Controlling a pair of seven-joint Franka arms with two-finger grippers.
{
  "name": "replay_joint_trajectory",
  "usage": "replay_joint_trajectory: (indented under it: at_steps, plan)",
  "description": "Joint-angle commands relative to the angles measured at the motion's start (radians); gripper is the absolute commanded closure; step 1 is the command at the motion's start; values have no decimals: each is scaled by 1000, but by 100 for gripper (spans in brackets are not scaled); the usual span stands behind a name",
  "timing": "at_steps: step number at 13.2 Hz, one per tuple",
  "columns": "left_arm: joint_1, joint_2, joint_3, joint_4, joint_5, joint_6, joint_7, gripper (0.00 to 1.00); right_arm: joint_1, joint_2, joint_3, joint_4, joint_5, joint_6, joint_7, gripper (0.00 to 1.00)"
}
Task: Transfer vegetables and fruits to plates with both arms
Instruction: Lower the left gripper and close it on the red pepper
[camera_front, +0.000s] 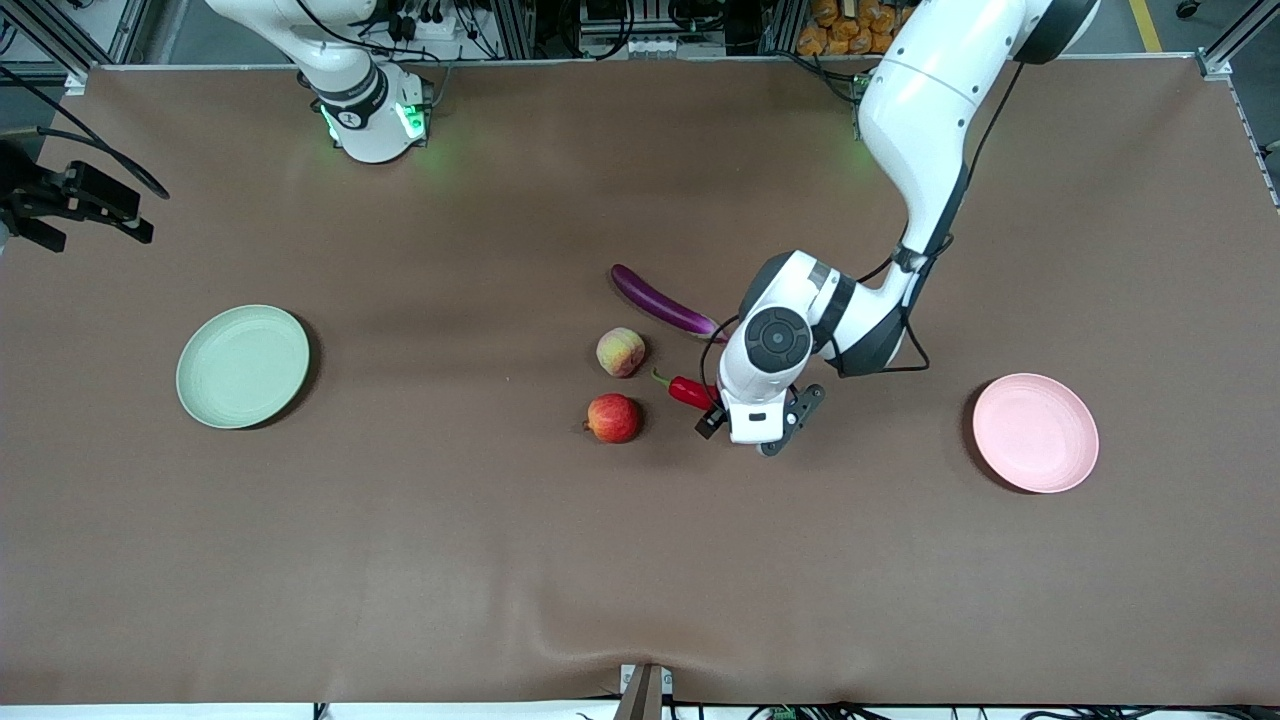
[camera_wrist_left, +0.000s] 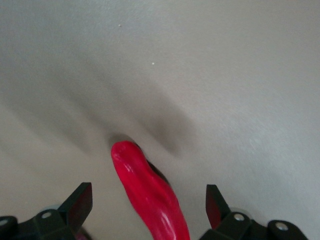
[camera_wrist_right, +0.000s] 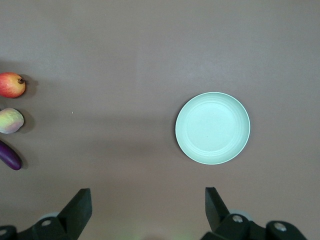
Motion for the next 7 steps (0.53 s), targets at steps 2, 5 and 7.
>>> replay_joint_trajectory:
  at_steps: [2, 5, 7]
  plan:
    - [-9, 35, 6, 18, -1, 14, -78, 0, -22, -3, 13, 4, 14, -15, -13, 0]
    - [-15, 62, 9, 19, -1, 15, -105, 0, -22, -3, 13, 4, 14, -18, -13, 0]
    - [-21, 78, 11, 21, 7, 20, -105, 0, -22, -3, 13, 4, 14, -18, -14, 0]
